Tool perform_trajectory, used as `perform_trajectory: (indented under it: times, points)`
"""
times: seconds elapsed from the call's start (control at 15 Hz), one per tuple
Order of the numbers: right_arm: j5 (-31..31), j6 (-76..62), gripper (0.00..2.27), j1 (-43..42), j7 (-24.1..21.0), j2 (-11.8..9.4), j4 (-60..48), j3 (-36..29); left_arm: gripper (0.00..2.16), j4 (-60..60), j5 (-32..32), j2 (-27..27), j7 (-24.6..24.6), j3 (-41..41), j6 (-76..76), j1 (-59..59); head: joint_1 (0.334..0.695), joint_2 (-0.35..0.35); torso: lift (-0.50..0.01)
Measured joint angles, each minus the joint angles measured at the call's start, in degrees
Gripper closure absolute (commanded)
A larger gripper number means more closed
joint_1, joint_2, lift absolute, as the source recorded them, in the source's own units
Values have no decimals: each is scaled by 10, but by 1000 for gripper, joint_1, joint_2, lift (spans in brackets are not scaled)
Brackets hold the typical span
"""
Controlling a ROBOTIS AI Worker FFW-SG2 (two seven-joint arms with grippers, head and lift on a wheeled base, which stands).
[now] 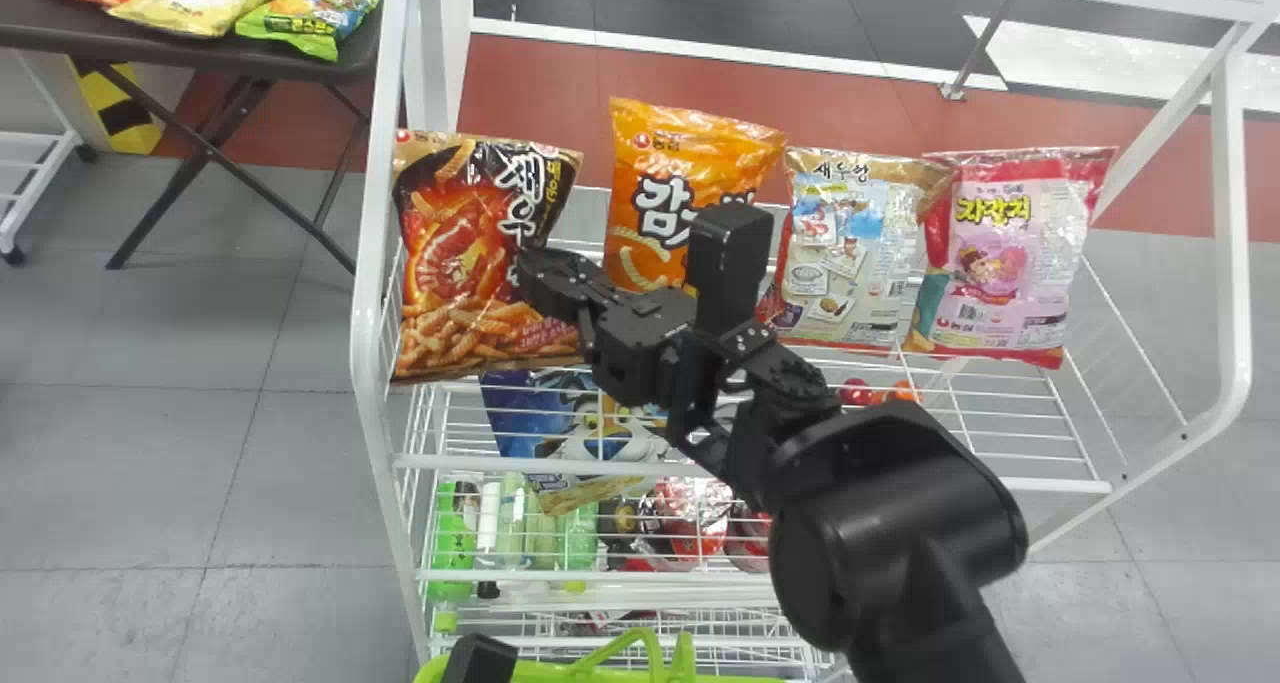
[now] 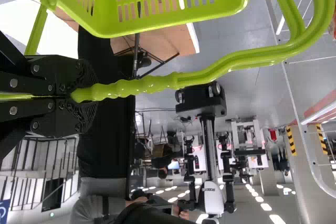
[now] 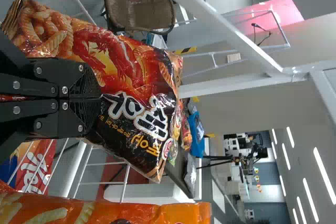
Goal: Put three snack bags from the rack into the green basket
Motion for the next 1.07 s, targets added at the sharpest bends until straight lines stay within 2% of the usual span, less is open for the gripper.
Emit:
perform_trajectory:
  times: [0.13, 0.4, 0.6, 0.73, 0.87, 1.07]
  points:
    - [3, 10, 2246, 45, 11, -15, -58, -18, 1538, -1, 0, 0, -1, 0, 0, 2, 695, -249, 0]
    - [5, 84, 2243, 173, 34, -65, -226, -85, 1538, 2, 8, 0, -3, 10, 0, 3, 695, -350, 0]
    - [-15, 142, 2246, 250, 66, -85, -319, -164, 1538, 5, 19, 0, -3, 26, 0, -2, 695, -350, 0]
    - [-43, 192, 2246, 271, 97, -101, -351, -213, 1538, 9, 30, 0, -3, 39, 0, -2, 695, -350, 0]
    - [-58, 223, 2246, 294, 130, -106, -369, -267, 1538, 11, 34, 0, -3, 47, 0, -2, 695, -350, 0]
    - [-82, 247, 2246, 345, 181, -101, -381, -345, 1521, 12, 36, 0, -3, 55, 0, -2, 695, -350, 0]
